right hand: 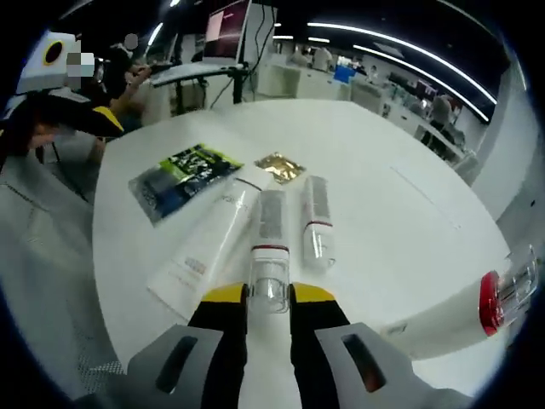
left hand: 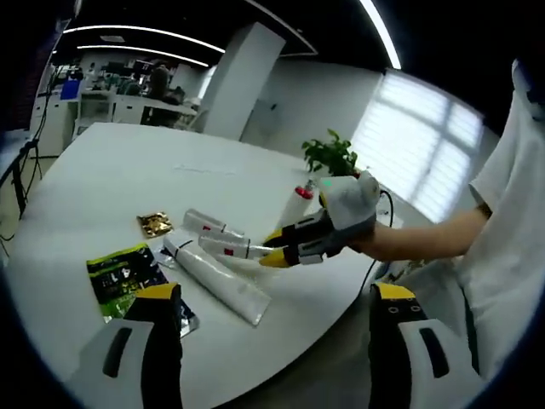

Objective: Arrange the skincare products in the storage area until every visible bottle or jar stands upright without overlapping.

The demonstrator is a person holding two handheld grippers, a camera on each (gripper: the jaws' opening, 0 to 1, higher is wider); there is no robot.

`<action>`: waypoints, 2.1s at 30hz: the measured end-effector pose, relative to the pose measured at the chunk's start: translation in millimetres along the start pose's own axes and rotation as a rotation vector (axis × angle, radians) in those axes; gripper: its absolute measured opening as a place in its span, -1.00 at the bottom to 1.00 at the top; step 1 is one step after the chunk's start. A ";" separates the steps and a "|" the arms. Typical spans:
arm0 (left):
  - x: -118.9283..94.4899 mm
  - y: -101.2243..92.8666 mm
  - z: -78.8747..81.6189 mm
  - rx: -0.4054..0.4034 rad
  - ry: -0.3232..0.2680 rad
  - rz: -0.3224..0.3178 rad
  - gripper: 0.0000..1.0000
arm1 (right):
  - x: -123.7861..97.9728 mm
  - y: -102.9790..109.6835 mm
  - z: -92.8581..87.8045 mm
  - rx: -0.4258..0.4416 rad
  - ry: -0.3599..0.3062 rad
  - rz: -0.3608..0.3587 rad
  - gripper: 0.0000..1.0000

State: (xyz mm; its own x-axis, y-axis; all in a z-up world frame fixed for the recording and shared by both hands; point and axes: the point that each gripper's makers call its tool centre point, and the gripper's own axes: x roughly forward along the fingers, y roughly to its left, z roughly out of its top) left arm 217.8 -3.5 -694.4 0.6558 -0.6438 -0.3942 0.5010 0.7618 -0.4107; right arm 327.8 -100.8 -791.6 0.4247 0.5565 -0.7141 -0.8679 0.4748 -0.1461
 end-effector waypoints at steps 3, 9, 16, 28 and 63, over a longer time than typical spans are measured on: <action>0.5 -1.3 -1.4 0.017 0.013 -0.004 0.64 | -13.6 5.7 5.4 -0.038 -0.014 0.017 -0.66; 4.1 -9.7 -1.9 0.122 0.039 -0.037 0.59 | -42.9 21.5 22.3 -0.156 -0.060 0.101 -0.66; 14.5 -23.5 16.6 0.267 0.072 -0.058 0.49 | -74.8 26.7 26.7 -0.257 -0.070 0.171 -0.66; 46.5 -51.3 24.2 0.491 0.188 -0.204 0.17 | -111.2 45.8 27.5 -0.359 -0.067 0.298 -0.66; 67.5 -77.0 10.6 0.603 0.198 -0.333 -0.55 | -157.0 49.1 57.9 -0.489 -0.147 0.330 -0.55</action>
State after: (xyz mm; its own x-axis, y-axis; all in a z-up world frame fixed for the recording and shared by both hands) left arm 229.5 -104.8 -680.6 0.3278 -0.8065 -0.4920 0.9191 0.3927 -0.0314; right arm 233.5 -125.4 -647.0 0.1144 0.7256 -0.6786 -0.9629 -0.0872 -0.2555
